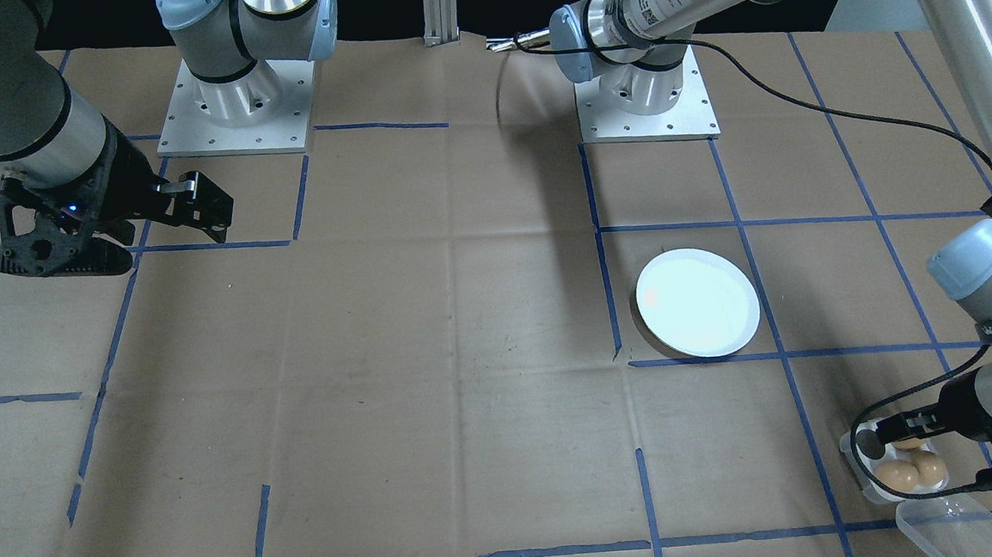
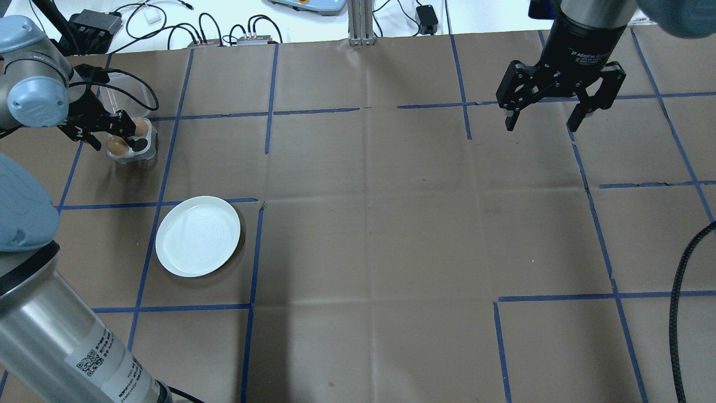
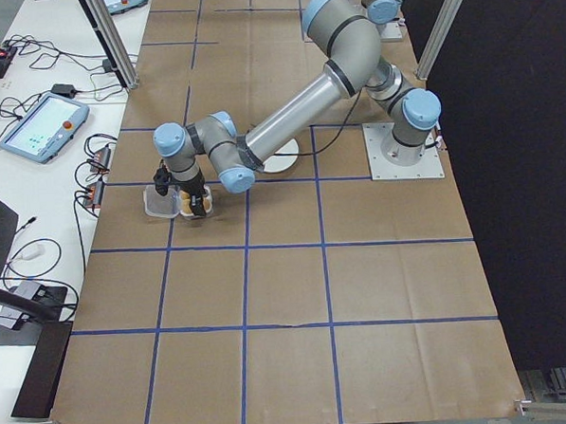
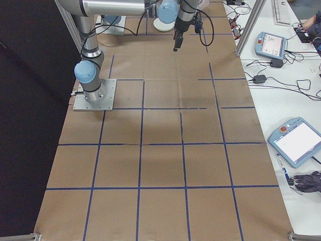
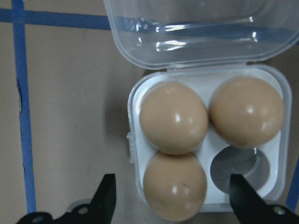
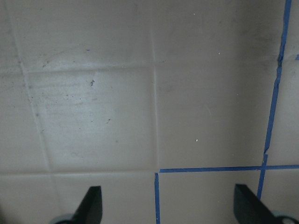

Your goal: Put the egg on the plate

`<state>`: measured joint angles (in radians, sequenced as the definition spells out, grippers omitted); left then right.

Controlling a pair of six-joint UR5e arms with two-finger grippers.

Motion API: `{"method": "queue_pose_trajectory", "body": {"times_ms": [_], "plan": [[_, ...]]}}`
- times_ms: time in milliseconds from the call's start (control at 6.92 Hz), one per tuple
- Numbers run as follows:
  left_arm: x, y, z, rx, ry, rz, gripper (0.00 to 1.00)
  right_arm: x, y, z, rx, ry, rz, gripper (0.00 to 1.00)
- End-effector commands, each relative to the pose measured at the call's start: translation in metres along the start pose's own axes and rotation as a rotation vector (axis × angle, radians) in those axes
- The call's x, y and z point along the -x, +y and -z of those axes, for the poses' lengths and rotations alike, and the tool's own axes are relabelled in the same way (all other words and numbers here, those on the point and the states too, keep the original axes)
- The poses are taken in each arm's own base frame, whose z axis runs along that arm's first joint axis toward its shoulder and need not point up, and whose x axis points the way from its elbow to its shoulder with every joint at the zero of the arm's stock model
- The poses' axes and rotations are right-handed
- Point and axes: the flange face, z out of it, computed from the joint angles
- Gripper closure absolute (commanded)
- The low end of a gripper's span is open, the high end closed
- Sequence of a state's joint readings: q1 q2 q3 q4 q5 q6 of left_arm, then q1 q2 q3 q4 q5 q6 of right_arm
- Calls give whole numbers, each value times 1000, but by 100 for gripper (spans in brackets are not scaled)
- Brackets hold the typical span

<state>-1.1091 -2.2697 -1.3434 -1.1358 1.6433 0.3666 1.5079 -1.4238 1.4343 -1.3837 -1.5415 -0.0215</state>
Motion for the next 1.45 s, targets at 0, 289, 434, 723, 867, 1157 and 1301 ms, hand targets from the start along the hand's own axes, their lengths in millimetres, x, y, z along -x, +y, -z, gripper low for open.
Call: {"method": "queue_pose_trajectory", "body": {"times_ms": [0, 289, 434, 723, 867, 1157, 1301], "plan": [[0, 1, 0, 5, -3, 1, 40, 0, 0, 0, 0, -1, 0, 0], [0, 0, 1, 3, -3, 1, 62, 0, 0, 0, 0, 0, 0, 0], [0, 0, 2, 2, -4, 2, 73, 0, 0, 0, 0, -1, 0, 0], [2, 2, 15, -11, -22, 1, 87, 0, 0, 0, 0, 0, 0, 0], [0, 3, 21, -14, -22, -1, 97, 0, 0, 0, 0, -1, 0, 0], [-7, 12, 39, -26, -23, -17, 99, 0, 1, 1, -1, 0, 0, 0], [-20, 27, 54, 8, -7, -29, 99, 0, 0, 0, 0, 0, 0, 0]]}}
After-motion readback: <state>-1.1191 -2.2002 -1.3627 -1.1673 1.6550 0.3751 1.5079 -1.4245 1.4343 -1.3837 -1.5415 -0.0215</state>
